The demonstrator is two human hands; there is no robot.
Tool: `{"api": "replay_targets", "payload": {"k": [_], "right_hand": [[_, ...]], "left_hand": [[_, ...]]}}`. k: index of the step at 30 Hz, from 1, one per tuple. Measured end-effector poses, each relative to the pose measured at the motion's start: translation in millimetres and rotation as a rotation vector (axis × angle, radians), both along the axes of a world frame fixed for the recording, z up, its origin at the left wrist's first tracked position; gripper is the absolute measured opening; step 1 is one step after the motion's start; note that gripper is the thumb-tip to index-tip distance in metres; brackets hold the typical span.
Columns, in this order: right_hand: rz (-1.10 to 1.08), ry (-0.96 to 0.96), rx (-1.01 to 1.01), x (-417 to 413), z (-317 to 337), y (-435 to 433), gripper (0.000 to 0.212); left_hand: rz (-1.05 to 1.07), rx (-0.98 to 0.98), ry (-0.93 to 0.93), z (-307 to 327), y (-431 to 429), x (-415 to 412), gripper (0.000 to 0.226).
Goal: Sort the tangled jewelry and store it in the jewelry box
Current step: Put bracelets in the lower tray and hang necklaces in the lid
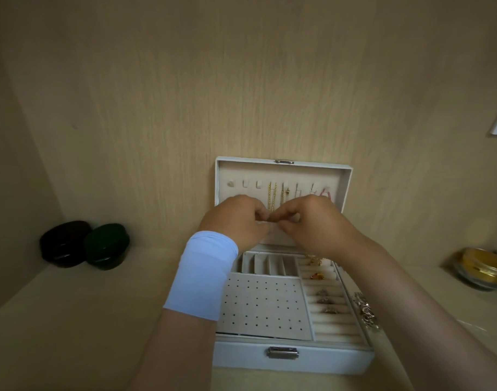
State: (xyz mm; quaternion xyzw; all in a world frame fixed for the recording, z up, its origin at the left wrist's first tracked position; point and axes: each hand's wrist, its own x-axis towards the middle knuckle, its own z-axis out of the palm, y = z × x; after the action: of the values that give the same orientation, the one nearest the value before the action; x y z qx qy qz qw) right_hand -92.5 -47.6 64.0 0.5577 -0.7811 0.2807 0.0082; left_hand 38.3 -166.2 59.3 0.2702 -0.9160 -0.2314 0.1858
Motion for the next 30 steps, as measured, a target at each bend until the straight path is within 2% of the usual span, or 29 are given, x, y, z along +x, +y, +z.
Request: {"api": "replay_targets", "payload": {"k": [3, 7, 13, 20, 25, 28, 30], "right_hand": [[-0.014, -0.040, -0.042, -12, 6, 21, 0.016], [-0.070, -0.073, -0.045, -36, 11, 65, 0.014], [-0.186, -0.115, 0.089, -82, 3, 140, 0.010], [-0.356, -0.215, 0.253, -141, -28, 228, 0.010], [-0.299, -0.247, 0.360, -154, -56, 240, 0.009], [-0.299, -0.250, 0.388, -158, -67, 238, 0.012], [-0.307, -0.256, 0.379, -160, -70, 236, 0.013]], "left_hand": [[-0.059, 0.024, 0.078, 0, 9, -8, 0.008], [-0.135, 0.048, 0.143, 0, 43, -25, 0.012], [-0.335, 0.104, 0.096, -10, 112, -70, 0.014], [-0.438, 0.107, -0.083, -32, 185, -141, 0.013], [-0.401, -0.055, -0.347, -54, 209, -176, 0.020], [-0.361, -0.156, -0.407, -62, 214, -186, 0.023], [-0.363, -0.195, -0.401, -64, 215, -190, 0.018]]}}
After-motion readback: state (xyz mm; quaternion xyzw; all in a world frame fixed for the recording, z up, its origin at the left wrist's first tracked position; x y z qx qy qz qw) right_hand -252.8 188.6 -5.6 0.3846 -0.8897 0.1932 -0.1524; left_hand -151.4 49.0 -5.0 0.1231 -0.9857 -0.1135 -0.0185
